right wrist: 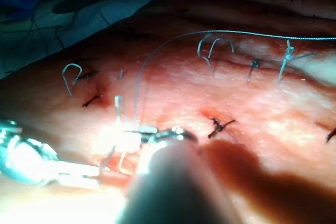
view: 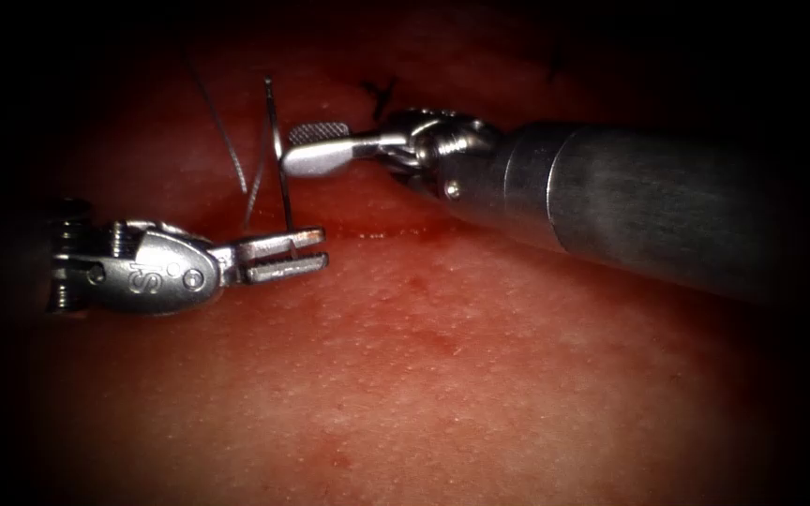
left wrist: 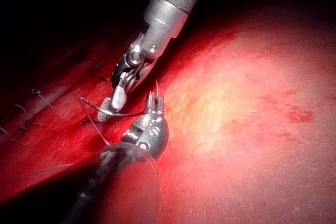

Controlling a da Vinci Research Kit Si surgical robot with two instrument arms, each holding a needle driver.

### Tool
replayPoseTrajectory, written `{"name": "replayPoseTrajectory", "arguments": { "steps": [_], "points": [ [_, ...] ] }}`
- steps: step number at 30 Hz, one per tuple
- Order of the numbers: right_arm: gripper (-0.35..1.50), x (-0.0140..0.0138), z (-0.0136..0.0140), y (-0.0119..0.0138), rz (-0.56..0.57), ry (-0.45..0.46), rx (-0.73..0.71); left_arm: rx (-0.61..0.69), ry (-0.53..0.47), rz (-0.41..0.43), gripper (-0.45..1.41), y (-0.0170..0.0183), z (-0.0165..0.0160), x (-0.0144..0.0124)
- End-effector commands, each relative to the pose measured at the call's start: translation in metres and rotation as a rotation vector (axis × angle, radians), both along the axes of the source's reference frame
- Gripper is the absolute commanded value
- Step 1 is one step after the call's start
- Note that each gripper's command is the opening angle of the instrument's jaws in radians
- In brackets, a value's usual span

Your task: Wound Closure

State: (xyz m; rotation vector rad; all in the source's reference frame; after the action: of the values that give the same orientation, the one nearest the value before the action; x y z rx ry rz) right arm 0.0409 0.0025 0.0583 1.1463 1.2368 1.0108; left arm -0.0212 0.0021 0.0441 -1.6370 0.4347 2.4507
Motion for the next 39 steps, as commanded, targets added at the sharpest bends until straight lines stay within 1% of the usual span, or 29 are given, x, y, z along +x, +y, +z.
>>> {"name": "replayPoseTrajectory", "arguments": {
  "steps": [1, 6, 9, 13, 17, 20, 24, 28, 32, 37, 39],
  "points": [
    [1.22, 0.0003, 0.0, 0.0007, -0.003, 0.01, -0.002, -0.005, -0.003, 0.001, -0.45, 0.0004, 0.0007, -0.0006],
    [1.21, -0.0009, -0.0003, 0.0008, -0.011, 0.022, 0.002, -0.015, -0.005, 0.007, -0.45, 0.0003, 0.0019, -0.0003],
    [1.21, -0.0011, -0.0004, 0.0008, -0.011, 0.031, 0.002, -0.016, -0.005, 0.008, -0.45, 0.0003, 0.0021, -0.0002],
    [1.21, 0.0002, -0.0003, 0.0003, -0.025, 0.054, 0.009, -0.027, -0.001, 0.01, -0.45, 0.0003, 0.0021, -0.0005],
    [1.14, 0.0012, 0.0002, 0.0, -0.033, 0.066, 0.019, -0.032, 0.001, 0.013, -0.45, 0.0002, 0.002, -0.0004],
    [1.14, 0.0014, 0.0006, -0.0002, -0.036, 0.066, 0.038, -0.037, 0.002, 0.016, -0.45, 0.0002, 0.002, -0.0004],
    [1.22, 0.0014, 0.0005, -0.0003, -0.04, 0.068, 0.068, -0.042, 0.002, 0.019, -0.45, 0.0003, 0.0021, -0.0003],
    [1.22, 0.0017, 0.0, -0.0005, -0.046, 0.077, 0.07, -0.044, 0.002, 0.019, -0.45, 0.0002, 0.0022, -0.0004],
    [1.19, 0.0023, 0.0001, -0.0007, -0.049, 0.083, 0.067, -0.049, 0.002, 0.022, -0.45, 0.0001, 0.0021, -0.0006],
    [1.19, 0.003, 0.0001, -0.0009, -0.054, 0.09, 0.07, -0.057, -0.007, 0.029, -0.45, -0.0001, 0.002, -0.0009],
    [1.16, 0.003, 0.0, -0.001, -0.054, 0.091, 0.07, -0.055, -0.007, 0.032, -0.45, -0.0001, 0.002, -0.0009]
  ]
}}
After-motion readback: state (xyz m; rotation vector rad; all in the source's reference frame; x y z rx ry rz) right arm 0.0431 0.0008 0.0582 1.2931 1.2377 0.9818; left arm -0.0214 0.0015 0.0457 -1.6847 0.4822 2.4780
